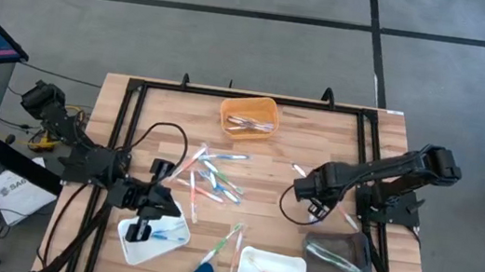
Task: Pick & Place Toothbrushes
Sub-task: Put the orange toothbrush into the right white bin
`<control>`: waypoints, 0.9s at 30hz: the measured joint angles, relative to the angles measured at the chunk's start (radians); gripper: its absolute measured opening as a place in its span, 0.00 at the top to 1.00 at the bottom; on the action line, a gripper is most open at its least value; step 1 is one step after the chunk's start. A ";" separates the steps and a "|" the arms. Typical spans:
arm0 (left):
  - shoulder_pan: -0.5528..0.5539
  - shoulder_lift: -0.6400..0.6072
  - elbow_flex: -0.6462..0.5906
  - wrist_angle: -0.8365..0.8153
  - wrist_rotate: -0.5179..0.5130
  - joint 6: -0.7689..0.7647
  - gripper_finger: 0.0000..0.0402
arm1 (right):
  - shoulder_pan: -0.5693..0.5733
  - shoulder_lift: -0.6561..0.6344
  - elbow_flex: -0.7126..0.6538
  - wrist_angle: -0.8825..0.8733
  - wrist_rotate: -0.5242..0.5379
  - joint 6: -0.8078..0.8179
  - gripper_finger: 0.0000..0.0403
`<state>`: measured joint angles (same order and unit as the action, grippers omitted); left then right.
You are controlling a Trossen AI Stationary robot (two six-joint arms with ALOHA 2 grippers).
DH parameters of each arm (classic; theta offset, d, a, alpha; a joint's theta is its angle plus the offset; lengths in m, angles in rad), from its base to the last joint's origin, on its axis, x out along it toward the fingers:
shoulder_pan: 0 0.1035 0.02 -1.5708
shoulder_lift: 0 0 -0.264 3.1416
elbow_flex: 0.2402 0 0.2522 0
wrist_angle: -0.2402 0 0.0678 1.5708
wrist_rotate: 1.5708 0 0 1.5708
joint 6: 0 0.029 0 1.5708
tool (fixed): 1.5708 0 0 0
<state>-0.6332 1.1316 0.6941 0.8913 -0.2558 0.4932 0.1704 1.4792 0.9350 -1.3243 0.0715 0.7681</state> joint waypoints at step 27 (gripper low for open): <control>0.018 0.000 0.000 0.006 -0.006 -0.003 1.00 | 0.162 0.000 -0.143 -0.066 -0.067 -0.011 0.81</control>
<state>-0.6147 1.1316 0.6941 0.8971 -0.2623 0.4900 0.3321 1.4792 0.7924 -1.3902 0.0050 0.7568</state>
